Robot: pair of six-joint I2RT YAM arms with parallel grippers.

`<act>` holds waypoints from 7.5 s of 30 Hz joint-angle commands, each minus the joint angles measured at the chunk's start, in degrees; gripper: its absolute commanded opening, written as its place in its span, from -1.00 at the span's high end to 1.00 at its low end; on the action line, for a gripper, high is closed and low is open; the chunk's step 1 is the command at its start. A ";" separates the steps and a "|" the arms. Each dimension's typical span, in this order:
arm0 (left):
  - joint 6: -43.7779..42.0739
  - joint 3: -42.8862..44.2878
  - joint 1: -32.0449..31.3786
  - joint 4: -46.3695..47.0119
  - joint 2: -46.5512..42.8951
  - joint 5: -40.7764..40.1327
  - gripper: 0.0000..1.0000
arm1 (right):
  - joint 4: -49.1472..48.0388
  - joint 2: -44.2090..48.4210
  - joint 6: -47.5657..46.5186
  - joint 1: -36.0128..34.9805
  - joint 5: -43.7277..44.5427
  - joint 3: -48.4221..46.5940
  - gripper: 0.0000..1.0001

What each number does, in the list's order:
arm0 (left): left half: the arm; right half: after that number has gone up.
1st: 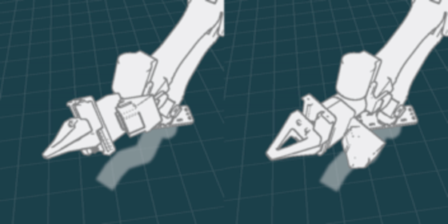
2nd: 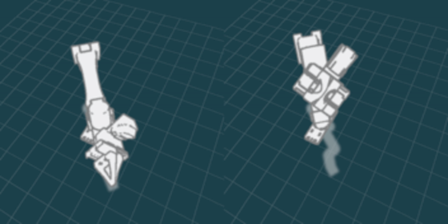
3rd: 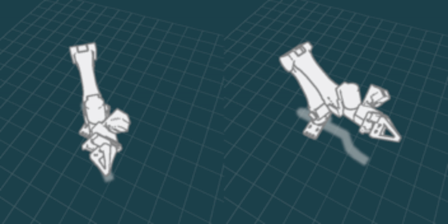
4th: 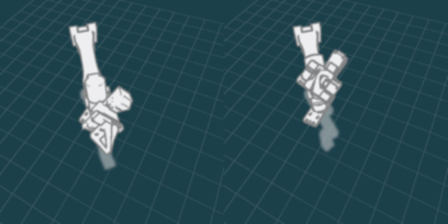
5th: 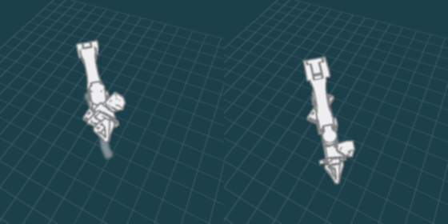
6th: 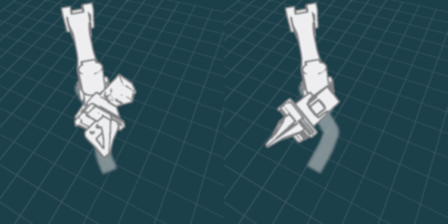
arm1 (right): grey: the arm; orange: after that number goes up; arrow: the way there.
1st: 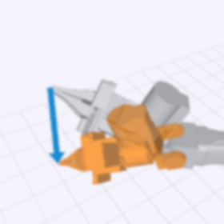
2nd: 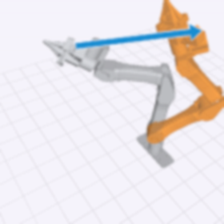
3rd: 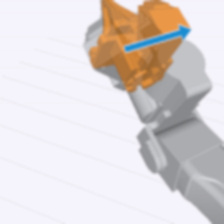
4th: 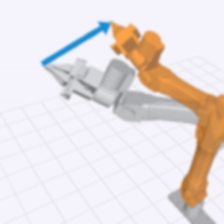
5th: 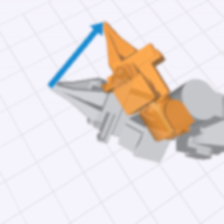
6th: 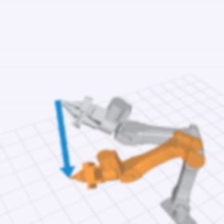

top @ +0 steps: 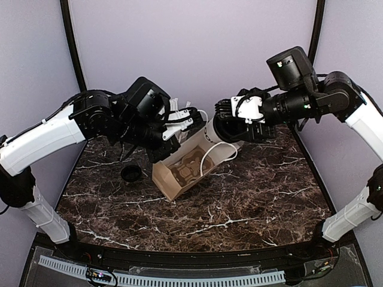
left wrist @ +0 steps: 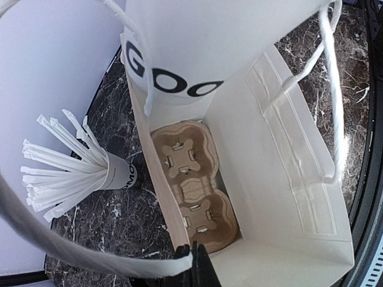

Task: Pack the takeout coffee

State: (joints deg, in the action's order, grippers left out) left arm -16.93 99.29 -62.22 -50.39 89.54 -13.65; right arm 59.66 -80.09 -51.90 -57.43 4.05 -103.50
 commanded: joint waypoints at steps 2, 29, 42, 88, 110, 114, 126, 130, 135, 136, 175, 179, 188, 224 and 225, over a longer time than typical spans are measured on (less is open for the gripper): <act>-1.63 -1.89 0.38 2.13 -2.83 -1.78 1.00 | -0.51 1.89 1.82 -0.39 -1.70 -2.75 0.11; -0.95 -4.48 1.92 9.84 -5.41 -0.26 0.95 | 2.28 0.49 3.38 -1.82 -8.81 1.40 0.13; 8.54 -15.09 1.71 18.76 -20.66 15.66 -0.25 | 0.99 -2.18 4.06 -1.83 -9.38 0.35 0.14; 5.98 -29.71 -15.19 40.14 -15.98 18.42 0.31 | 2.31 -7.90 7.62 -0.07 -14.62 1.74 0.16; 7.97 -33.18 -20.11 40.06 -33.96 -13.01 -0.52 | -0.70 -2.76 2.68 -9.20 -1.62 17.66 0.20; 15.13 -35.90 -11.07 39.14 -34.61 -11.20 -0.66 | -3.44 -0.57 1.85 -9.63 -0.34 21.23 0.17; 22.22 -40.54 9.67 45.21 -17.99 17.40 -0.60 | -17.15 6.42 -3.25 -13.46 6.21 33.76 0.19; 23.28 -40.29 12.79 46.97 -12.61 23.78 -0.59 | -20.69 7.80 -5.27 -14.63 8.65 36.88 0.18; 24.76 -40.53 16.41 49.68 -5.78 30.02 -0.57 | -24.23 7.39 -7.23 -15.60 12.73 38.99 0.19; 24.93 -40.51 17.08 50.08 -4.22 31.65 -0.57 | -24.85 7.22 -7.59 -15.71 13.33 39.26 0.19; 25.37 -36.24 23.11 52.01 10.66 43.42 -0.49 | -32.11 -2.17 -7.47 -12.41 8.25 38.46 0.24; 25.18 -37.02 24.90 51.31 7.66 44.61 -0.49 | -31.01 -4.21 -7.04 -10.98 5.95 36.15 0.25; 24.14 -33.95 25.91 45.81 10.73 46.92 -0.49 | -22.53 -9.30 -6.06 -8.93 0.80 27.09 0.24; 27.31 -33.64 28.65 49.52 18.04 48.45 -0.45 | -19.13 -22.15 -3.30 -0.47 -8.68 18.38 0.28; 27.63 -33.81 29.00 49.43 17.34 47.38 -0.45 | -17.27 -23.22 -3.15 0.07 -9.99 16.88 0.28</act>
State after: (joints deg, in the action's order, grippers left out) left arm 10.76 66.67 -34.22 2.87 110.24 35.59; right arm 39.22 -98.54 -56.71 -59.88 -1.61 -82.43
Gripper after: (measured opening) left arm 0.723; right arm 0.710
